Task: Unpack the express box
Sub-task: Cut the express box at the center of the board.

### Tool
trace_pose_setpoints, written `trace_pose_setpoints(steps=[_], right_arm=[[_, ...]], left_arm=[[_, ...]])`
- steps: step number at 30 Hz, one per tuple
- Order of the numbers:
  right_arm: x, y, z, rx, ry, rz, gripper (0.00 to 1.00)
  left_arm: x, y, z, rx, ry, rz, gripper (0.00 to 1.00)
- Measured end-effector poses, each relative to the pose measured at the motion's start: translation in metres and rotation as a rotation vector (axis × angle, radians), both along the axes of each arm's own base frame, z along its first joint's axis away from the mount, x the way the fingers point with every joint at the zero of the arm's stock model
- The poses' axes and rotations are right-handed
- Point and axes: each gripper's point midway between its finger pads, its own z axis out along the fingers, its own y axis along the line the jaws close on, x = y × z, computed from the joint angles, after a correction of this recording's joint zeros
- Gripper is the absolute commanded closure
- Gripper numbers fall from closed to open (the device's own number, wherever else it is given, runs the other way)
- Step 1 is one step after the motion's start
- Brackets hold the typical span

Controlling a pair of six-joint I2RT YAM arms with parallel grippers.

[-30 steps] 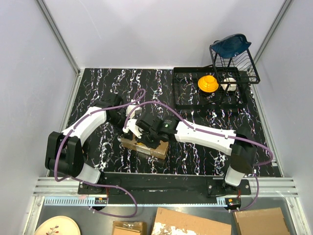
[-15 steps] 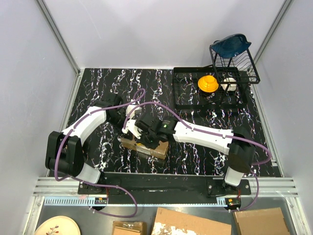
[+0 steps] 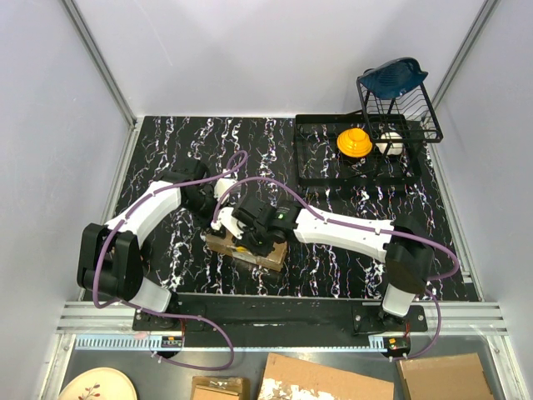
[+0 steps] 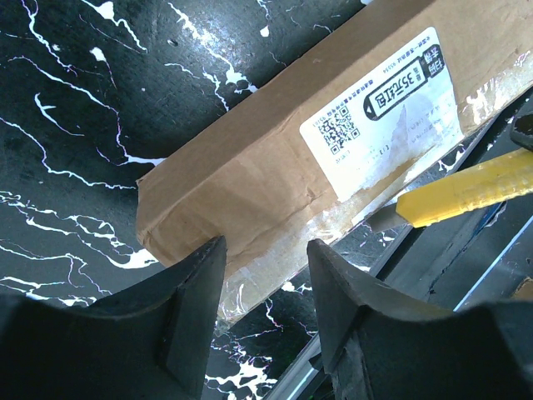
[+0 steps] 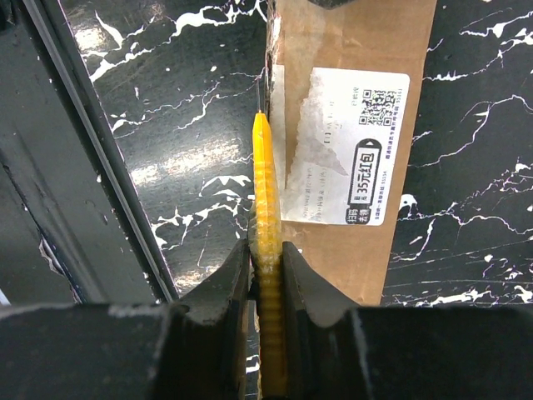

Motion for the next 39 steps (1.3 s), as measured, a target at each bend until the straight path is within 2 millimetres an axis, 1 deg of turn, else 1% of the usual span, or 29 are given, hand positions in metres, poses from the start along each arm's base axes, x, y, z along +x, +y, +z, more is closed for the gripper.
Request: trace_pose_setpoints(steps=[12,20,39], right_arm=[[0.001,0.000,0.001,0.002,-0.001,-0.002,1.00],[0.003,0.004,0.008,0.019,-0.009,-0.002,1.00],[0.005,0.007,0.012,0.027,-0.016,-0.002,1.00]], left_arm=[[0.000,0.001,0.000,-0.001,0.000,0.001,0.49],[0.000,0.001,0.000,-0.001,0.001,0.001,0.49],[0.000,0.000,0.000,-0.007,0.005,0.001,0.49]])
